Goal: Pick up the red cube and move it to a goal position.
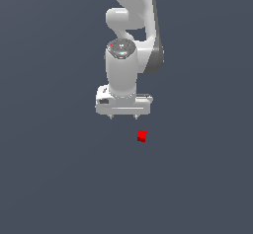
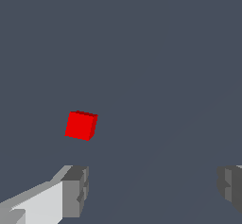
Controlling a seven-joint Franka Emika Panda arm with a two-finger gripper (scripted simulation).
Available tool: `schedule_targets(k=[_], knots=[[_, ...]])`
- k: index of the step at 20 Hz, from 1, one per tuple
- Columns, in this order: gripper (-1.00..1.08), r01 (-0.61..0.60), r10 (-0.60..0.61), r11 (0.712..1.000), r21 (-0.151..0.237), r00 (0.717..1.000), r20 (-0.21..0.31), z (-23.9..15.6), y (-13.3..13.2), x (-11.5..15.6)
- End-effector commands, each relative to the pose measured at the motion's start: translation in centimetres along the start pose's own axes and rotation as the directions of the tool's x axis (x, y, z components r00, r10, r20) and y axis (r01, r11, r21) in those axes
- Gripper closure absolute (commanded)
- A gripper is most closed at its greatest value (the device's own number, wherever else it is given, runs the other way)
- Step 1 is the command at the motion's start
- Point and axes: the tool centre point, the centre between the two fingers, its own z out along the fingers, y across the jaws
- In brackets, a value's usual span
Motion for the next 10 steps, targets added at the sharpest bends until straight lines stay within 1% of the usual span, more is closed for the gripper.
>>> schedule_targets(k=[1,6,10], knots=[[-0.92,0.0,0.0,1.0,0.0,1.0,0.0,0.0,0.0,0.0],[-0.92,-0.01,0.01,1.0,0.0,1.0,0.001,0.7,-0.4,0.0],[-0.92,-0.032,0.032,0.999,-0.001,0.999,0.003,2.3,-1.4,-0.1]])
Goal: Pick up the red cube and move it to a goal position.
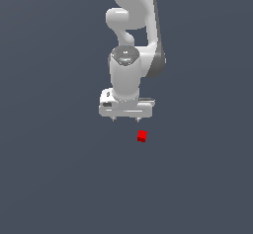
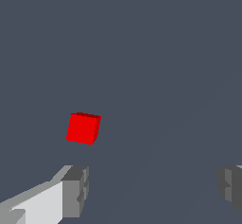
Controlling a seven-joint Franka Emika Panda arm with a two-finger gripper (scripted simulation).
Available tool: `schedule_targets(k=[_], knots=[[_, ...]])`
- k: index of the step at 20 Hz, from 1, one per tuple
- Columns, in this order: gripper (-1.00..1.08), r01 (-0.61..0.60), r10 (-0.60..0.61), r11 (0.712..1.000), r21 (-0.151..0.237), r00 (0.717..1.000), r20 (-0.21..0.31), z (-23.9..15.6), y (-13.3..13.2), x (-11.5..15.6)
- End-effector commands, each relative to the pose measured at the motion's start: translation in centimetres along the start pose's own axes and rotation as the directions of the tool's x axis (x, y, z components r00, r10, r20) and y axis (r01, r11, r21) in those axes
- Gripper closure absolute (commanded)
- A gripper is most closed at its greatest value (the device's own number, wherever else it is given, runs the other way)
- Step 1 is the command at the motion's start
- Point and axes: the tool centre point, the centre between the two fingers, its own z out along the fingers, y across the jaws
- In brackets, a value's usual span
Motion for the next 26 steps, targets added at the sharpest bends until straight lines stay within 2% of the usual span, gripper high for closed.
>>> schedule_targets(k=[1,15,25,26], knots=[[-0.92,-0.015,0.015,1.0,0.0,1.0,0.003,1.2,-0.7,-0.1],[-0.92,-0.152,0.152,0.988,-0.004,0.988,0.017,11.3,-6.6,0.2],[-0.92,-0.183,0.183,0.983,-0.004,0.983,0.02,13.5,-8.0,0.6],[1.08,-0.183,0.183,0.983,-0.004,0.983,0.02,13.5,-8.0,0.6]])
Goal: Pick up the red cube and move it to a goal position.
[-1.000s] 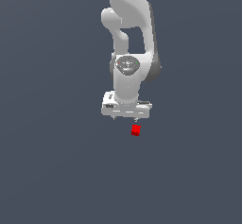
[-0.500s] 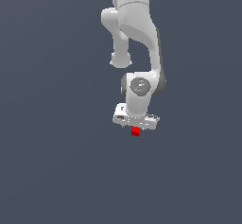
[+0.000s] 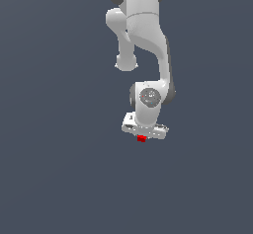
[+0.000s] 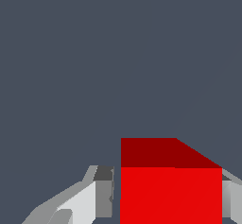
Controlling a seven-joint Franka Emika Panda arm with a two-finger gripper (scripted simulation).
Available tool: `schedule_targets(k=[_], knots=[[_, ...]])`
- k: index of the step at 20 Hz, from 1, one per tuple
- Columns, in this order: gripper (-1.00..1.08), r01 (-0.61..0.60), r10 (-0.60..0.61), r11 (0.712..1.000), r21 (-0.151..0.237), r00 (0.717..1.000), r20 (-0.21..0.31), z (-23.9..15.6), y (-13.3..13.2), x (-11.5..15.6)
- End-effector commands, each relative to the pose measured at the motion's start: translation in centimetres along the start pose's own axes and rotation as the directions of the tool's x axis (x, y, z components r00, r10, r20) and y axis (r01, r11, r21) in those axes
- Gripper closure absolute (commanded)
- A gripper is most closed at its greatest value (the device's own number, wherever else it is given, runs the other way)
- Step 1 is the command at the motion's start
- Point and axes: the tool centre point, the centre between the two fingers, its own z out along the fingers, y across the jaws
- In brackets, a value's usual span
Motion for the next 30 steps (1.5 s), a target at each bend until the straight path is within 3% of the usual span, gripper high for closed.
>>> schedule_targets(k=[1,17,30], knots=[[1.08,-0.002,0.002,1.0,0.0,1.0,-0.001,0.0,0.0,0.1],[1.08,-0.002,0.002,1.0,0.0,1.0,0.0,-1.0,0.4,-0.3],[1.08,-0.002,0.002,1.0,0.001,1.0,0.0,-8.7,3.6,-2.5]])
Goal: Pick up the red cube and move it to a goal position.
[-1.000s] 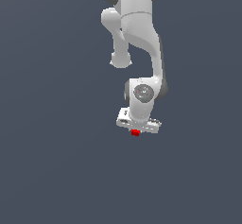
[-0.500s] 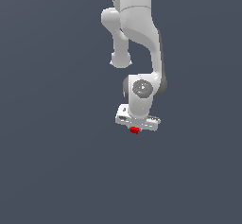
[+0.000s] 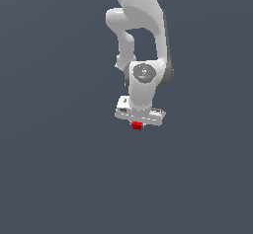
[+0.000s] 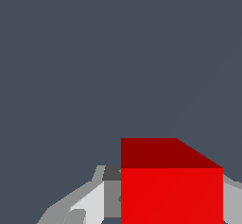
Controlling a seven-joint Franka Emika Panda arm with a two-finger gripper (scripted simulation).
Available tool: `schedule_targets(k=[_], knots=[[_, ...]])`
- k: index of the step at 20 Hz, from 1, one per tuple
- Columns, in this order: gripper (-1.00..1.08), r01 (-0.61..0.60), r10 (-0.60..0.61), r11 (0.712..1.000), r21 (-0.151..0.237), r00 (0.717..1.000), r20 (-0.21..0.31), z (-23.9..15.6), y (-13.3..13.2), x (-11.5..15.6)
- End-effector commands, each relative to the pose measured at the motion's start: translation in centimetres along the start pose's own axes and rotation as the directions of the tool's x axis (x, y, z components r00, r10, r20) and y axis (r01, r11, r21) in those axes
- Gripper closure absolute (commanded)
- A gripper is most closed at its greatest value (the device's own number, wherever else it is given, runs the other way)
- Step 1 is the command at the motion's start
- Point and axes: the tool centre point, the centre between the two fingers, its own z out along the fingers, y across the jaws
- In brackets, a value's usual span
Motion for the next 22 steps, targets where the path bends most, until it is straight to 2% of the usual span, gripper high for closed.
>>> schedule_targets(k=[1,22], knots=[[1.08,0.0,0.0,1.0,0.001,1.0,-0.001,-2.2,0.9,-0.6],[1.08,-0.001,0.001,1.0,0.001,1.0,-0.001,-21.8,8.9,-5.6]])
